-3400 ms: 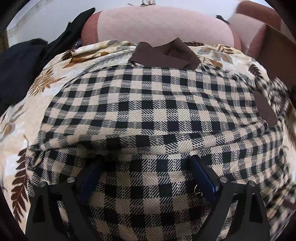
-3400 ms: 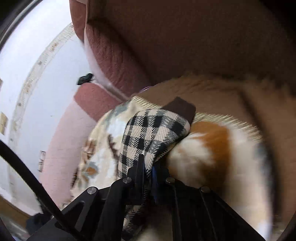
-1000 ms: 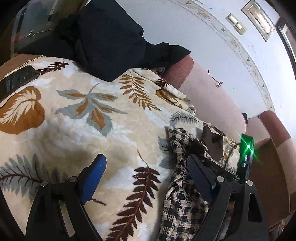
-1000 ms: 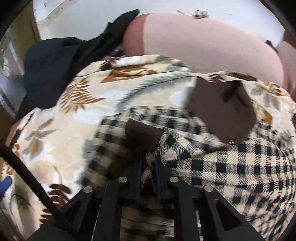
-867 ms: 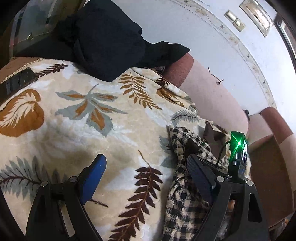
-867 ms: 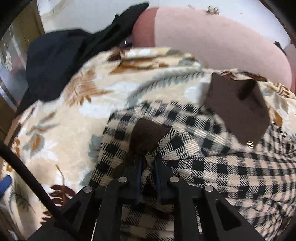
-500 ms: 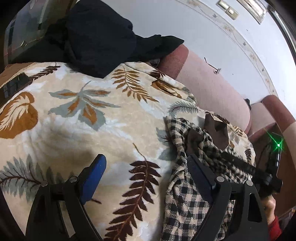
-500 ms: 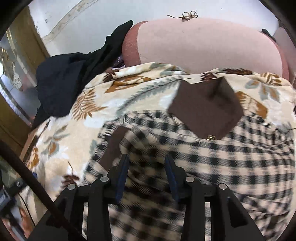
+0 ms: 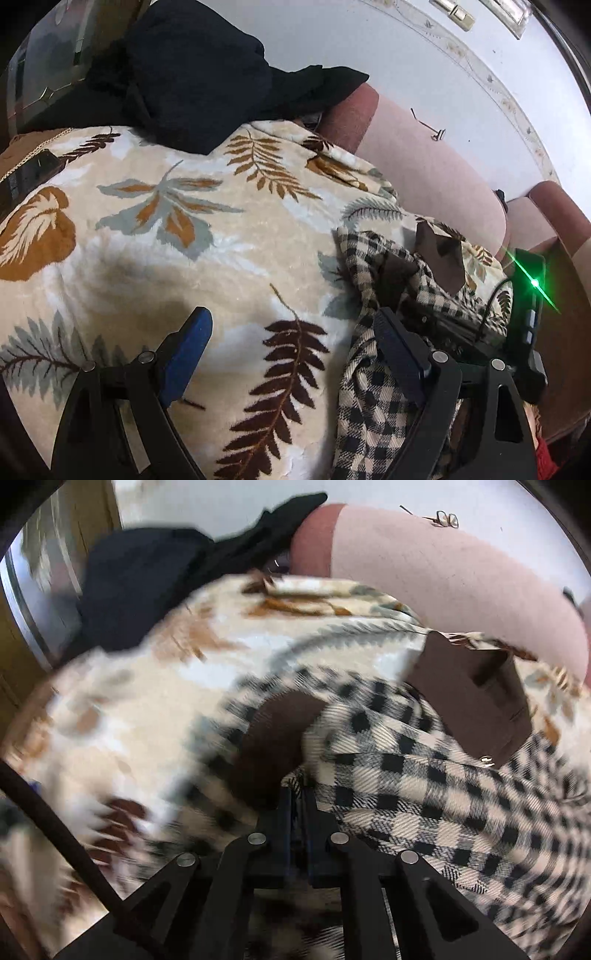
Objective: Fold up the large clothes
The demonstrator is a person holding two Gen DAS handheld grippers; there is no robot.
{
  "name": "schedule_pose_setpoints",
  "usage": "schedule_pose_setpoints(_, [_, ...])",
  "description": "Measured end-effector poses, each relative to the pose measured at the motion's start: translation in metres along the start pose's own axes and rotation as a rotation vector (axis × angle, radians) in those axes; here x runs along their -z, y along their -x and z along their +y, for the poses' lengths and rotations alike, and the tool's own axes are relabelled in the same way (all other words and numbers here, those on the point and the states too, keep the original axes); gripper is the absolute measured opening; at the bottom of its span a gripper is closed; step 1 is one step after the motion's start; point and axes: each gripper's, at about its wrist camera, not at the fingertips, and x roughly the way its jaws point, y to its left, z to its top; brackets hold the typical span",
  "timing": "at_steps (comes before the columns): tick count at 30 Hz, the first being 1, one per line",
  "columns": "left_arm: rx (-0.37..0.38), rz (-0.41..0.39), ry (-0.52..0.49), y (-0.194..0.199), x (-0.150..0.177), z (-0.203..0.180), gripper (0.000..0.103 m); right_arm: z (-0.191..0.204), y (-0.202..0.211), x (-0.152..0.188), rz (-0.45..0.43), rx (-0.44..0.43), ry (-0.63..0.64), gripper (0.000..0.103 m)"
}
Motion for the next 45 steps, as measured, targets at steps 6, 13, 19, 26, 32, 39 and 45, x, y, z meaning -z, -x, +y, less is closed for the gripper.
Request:
schedule_pose_setpoints(6, [-0.015, 0.017, -0.010, -0.004, 0.001, 0.001, 0.088, -0.011, 0.010, 0.005, 0.008, -0.104, -0.053, 0.021])
schedule_pose_setpoints(13, [0.119, 0.008, -0.051, 0.013, -0.009, -0.033, 0.088, -0.119, 0.085, 0.030, -0.098, 0.031, -0.231, 0.025])
schedule_pose_setpoints(19, [0.152, 0.070, -0.207, -0.043, -0.012, -0.117, 0.085, -0.193, 0.080, 0.052, -0.054, 0.061, -0.345, 0.024])
schedule_pose_setpoints(26, [0.078, 0.261, -0.186, -0.154, 0.005, -0.130, 0.025, -0.272, 0.081, 0.095, -0.007, 0.273, -0.488, 0.000])
schedule_pose_setpoints(32, [0.032, 0.255, -0.262, -0.116, 0.000, -0.139, 0.029, -0.299, 0.141, 0.125, -0.047, 0.289, -0.568, 0.014])
schedule_pose_setpoints(39, [0.095, 0.237, -0.186, -0.017, 0.029, -0.071, 0.061, -0.273, 0.212, 0.193, -0.064, 0.149, -0.586, 0.053])
schedule_pose_setpoints(45, [0.182, 0.317, -0.039, 0.015, 0.083, -0.018, 0.061, -0.271, 0.219, 0.277, -0.015, 0.072, -0.745, 0.054])
